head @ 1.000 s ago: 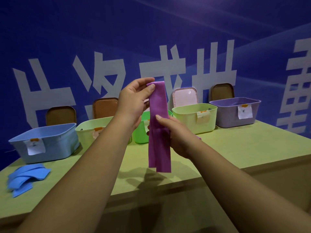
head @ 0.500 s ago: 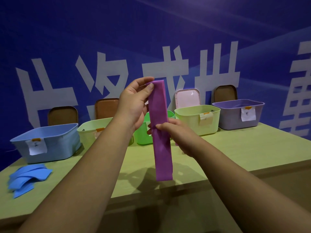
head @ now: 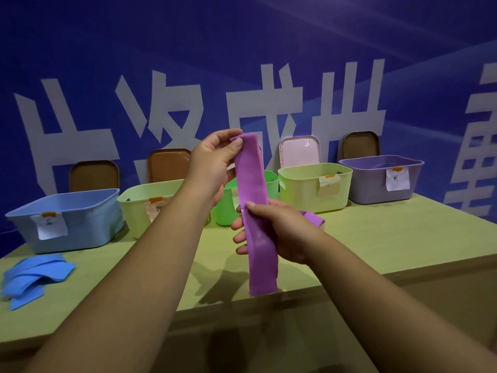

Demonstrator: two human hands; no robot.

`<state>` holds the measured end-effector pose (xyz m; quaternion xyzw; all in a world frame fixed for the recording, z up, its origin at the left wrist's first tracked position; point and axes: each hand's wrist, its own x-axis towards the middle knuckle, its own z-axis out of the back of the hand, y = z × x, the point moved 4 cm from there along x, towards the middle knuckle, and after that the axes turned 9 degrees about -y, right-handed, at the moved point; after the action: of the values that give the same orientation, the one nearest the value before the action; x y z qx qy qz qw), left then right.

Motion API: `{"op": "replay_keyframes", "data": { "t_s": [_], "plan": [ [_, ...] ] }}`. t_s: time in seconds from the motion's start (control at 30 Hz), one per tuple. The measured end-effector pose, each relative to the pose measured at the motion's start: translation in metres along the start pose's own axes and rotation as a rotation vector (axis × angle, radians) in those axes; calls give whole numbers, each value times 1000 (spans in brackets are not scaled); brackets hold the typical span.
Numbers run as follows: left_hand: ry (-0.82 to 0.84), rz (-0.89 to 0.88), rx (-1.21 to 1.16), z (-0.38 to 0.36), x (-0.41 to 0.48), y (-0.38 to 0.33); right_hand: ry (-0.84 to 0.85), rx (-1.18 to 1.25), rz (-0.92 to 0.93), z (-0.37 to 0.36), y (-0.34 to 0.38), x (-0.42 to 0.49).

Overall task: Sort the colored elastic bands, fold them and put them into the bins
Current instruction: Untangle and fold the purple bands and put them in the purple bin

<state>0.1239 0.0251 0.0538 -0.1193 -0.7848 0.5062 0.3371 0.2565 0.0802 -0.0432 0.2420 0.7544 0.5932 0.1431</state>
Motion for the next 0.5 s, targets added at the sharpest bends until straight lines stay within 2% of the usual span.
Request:
{"op": "replay_keyframes", "data": {
  "t_s": [0.17, 0.23, 0.3, 0.4, 0.43, 0.5],
  "plan": [
    [-43, 48, 24, 4, 16, 38, 41, 115, -227, 5, -18, 11],
    [-55, 66, 52, 8, 25, 60, 11, 31, -246, 15, -34, 29],
    [-61, 92, 76, 13, 32, 84, -97, -206, -187, 29, -46, 48],
    [-59, 149, 83, 20, 37, 122, -293, -623, 12, 53, -55, 71],
    [-67, 160, 108, 23, 38, 135, -372, -701, 72, 61, -55, 75],
    [-87, 177, 134, 28, 40, 157, -546, -703, 198, 77, -49, 76]
  ]
}}
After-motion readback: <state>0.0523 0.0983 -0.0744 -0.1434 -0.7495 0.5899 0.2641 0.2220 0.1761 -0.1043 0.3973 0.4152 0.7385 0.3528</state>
